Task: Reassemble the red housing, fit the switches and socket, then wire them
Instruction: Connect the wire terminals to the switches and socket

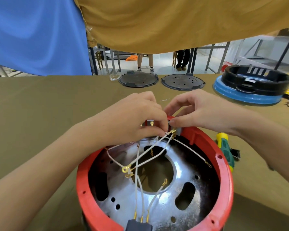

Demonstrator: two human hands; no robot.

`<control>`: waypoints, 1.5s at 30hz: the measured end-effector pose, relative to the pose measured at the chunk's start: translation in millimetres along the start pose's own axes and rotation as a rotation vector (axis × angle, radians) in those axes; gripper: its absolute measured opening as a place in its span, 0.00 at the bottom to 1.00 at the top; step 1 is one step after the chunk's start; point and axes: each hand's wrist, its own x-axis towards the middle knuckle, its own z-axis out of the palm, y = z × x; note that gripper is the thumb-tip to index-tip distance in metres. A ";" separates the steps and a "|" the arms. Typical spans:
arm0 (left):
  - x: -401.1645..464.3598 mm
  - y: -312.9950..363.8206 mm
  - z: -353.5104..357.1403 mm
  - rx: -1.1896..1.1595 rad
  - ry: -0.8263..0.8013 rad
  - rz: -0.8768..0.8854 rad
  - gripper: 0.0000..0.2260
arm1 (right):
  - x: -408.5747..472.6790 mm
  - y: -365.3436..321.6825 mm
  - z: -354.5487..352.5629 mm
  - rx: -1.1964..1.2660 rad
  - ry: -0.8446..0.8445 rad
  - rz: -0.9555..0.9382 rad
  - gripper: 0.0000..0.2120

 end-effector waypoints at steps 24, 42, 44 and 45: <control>-1.8 -1.7 3.4 -0.131 0.085 -0.120 0.10 | 0.7 -4.1 3.9 -0.058 0.036 0.005 0.11; -4.0 -6.6 5.3 -0.221 0.075 -0.096 0.04 | 0.2 -3.7 3.0 -0.048 0.024 0.010 0.11; -3.6 -6.8 5.5 -0.210 0.079 -0.099 0.04 | -0.2 -4.1 2.6 -0.051 0.025 0.010 0.11; -3.4 -6.9 5.1 -0.204 0.081 -0.099 0.04 | -0.2 -4.2 2.7 -0.052 0.027 0.009 0.11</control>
